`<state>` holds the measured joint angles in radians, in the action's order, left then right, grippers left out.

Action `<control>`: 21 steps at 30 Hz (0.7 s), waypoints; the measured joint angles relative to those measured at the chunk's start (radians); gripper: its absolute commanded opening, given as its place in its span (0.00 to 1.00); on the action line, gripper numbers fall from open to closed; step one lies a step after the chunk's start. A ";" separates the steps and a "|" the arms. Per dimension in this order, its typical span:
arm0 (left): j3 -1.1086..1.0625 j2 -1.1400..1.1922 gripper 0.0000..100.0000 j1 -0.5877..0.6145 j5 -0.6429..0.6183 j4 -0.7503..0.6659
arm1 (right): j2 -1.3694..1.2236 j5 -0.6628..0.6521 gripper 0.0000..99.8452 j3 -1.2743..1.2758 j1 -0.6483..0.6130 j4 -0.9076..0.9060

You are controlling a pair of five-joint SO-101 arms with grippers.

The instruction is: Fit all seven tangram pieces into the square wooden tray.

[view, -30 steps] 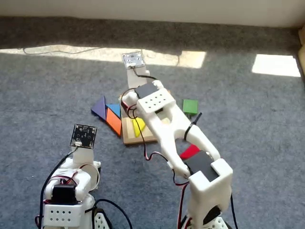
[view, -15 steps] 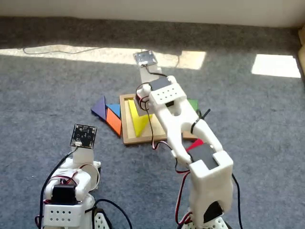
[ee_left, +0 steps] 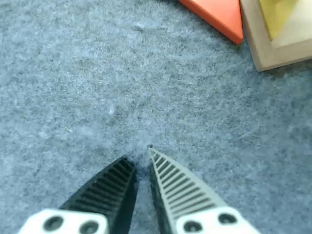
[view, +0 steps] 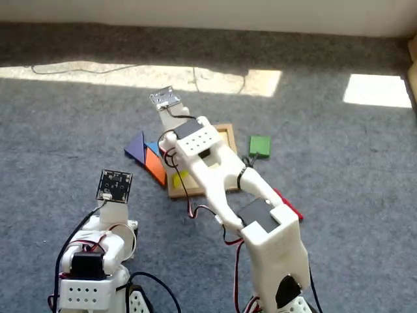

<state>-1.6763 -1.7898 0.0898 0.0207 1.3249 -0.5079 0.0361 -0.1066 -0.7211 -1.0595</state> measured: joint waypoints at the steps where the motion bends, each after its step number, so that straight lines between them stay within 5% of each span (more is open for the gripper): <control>1: 0.000 0.000 0.01 0.000 0.000 0.000 | -0.002 0.000 0.03 -0.003 -0.003 0.000; 10: 0.000 0.000 0.01 0.000 0.000 0.000 | 0.180 0.000 0.03 -0.026 0.005 -0.184; 21: 0.000 0.000 0.01 0.000 0.000 0.000 | 0.520 -0.002 0.03 -0.026 0.157 -0.462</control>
<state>-1.6763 -1.7898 0.0898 0.0207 1.3249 0.0123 0.0345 -0.1327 -0.5646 -1.5213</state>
